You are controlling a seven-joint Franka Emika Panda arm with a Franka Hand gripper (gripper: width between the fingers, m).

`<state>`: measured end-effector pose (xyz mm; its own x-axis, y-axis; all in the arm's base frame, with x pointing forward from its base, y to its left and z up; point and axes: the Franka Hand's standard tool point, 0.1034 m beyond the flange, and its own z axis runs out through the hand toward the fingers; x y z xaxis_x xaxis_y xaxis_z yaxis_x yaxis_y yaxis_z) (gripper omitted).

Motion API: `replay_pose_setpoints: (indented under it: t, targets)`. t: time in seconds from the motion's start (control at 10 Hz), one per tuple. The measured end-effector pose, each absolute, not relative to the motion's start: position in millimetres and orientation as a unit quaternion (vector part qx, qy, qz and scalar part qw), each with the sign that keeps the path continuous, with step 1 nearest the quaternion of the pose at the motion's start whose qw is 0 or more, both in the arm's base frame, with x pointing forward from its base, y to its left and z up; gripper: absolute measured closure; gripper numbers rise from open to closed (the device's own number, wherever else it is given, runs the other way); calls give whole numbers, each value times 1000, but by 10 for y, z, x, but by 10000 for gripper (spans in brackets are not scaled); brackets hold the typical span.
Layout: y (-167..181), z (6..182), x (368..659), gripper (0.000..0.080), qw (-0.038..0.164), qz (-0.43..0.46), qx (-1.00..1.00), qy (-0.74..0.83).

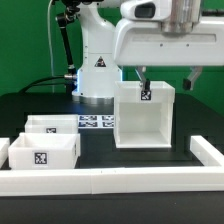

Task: Assemble drawer

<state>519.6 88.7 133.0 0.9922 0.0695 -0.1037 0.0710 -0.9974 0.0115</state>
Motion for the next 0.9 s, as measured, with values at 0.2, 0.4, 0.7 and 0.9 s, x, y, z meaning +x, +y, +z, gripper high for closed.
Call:
replay_pose_setpoints:
  t: [0.2, 0.4, 0.7, 0.9]
  targets:
    - [944, 1426, 4968, 150, 11, -48, 998, 44]
    - [952, 1413, 4917, 150, 11, -46, 998, 46]
    - [949, 1373, 4864, 150, -4, -41, 999, 23]
    - [1054, 1309, 4642, 150, -6, -32, 999, 22]
